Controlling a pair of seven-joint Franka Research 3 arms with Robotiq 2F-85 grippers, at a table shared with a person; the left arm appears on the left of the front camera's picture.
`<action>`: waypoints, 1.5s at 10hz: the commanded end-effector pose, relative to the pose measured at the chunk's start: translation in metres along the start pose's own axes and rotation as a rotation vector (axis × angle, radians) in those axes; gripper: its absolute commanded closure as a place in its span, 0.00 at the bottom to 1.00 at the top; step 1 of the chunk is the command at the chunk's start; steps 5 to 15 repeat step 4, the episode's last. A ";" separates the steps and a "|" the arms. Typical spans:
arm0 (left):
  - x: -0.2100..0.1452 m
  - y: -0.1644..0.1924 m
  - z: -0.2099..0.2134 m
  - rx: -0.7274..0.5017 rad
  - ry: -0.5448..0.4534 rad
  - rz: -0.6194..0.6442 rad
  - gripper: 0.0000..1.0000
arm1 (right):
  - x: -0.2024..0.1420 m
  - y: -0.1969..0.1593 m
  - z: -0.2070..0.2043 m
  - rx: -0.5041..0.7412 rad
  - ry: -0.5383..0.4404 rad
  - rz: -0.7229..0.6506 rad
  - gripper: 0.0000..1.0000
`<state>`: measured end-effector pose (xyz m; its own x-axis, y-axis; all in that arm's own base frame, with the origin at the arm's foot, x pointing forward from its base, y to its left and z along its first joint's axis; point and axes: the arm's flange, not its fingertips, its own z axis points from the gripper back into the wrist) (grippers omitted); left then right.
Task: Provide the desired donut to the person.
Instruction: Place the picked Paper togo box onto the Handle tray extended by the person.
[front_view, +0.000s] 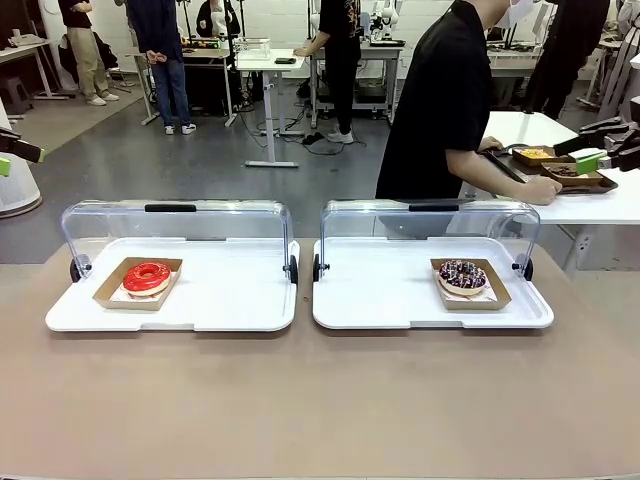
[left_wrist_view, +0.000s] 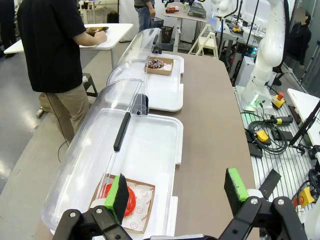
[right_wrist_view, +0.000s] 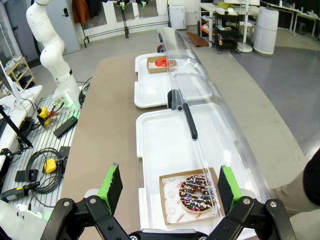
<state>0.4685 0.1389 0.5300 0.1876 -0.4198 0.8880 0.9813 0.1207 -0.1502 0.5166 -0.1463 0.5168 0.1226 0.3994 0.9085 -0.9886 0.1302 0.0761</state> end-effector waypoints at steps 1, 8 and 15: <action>0.000 0.000 0.001 0.000 -0.002 0.000 0.00 | 0.002 0.000 -0.001 -0.003 0.001 -0.005 0.00; 0.000 0.000 0.001 0.000 -0.002 0.000 0.00 | 0.002 0.000 -0.001 -0.003 0.001 -0.005 0.00; 0.000 0.000 0.001 0.000 -0.002 0.000 0.00 | 0.002 0.000 -0.001 -0.003 0.001 -0.005 0.00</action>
